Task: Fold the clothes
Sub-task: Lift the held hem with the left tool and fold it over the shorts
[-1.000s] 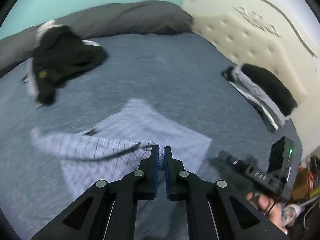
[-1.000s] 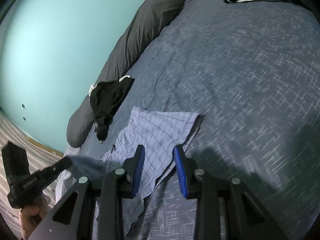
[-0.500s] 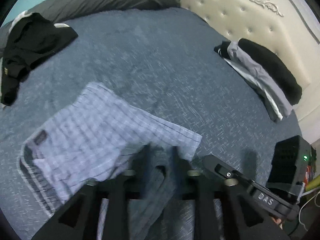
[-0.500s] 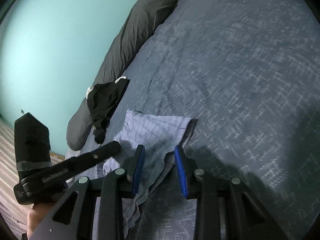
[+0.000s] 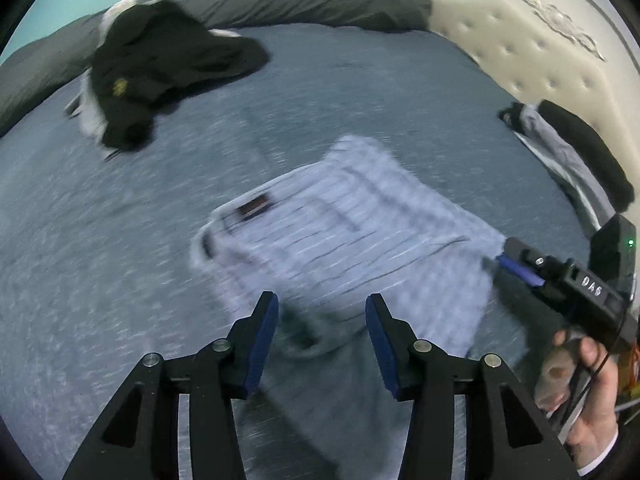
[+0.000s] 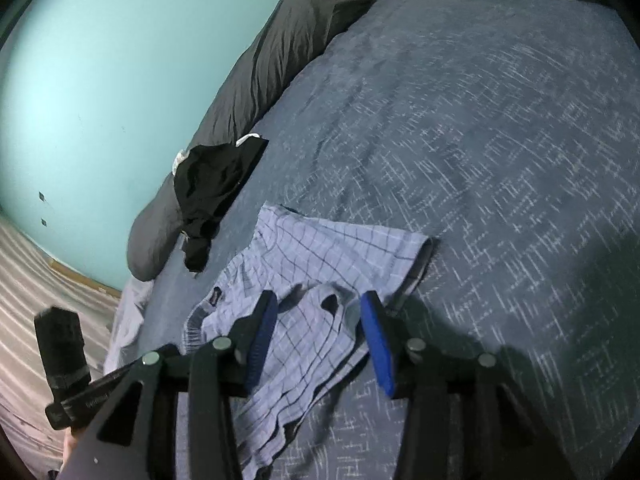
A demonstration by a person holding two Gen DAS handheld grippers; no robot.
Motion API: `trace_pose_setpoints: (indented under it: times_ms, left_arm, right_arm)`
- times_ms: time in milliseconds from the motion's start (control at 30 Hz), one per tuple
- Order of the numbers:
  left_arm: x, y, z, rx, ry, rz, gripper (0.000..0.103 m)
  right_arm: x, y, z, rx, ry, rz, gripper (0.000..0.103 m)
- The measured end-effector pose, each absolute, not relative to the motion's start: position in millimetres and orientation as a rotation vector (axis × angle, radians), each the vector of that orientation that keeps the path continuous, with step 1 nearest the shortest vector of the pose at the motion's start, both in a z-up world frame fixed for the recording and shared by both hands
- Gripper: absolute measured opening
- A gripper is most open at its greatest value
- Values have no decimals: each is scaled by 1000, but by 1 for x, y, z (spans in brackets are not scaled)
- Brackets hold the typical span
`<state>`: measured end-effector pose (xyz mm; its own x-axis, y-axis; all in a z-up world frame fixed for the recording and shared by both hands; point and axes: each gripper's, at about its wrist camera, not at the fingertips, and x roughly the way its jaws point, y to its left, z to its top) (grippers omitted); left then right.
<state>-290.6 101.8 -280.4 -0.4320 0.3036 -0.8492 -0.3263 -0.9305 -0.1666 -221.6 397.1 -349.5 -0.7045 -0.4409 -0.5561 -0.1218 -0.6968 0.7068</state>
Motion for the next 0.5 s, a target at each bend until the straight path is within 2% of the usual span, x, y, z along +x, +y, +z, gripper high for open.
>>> trace_pose_setpoints:
  times_ms: [133, 433, 500]
  left_arm:
    - [-288, 87, -291, -1430, 33, 2389, 49]
    - [-282, 112, -295, -1388, 174, 2358, 49]
    - [-283, 114, -297, -1384, 184, 2359, 46]
  right_arm:
    - [-226, 393, -351, 1126, -1101, -2501, 44]
    - [-231, 389, -358, 1176, -1062, -2524, 44]
    - [-232, 388, -360, 1186, -1058, -2521, 44]
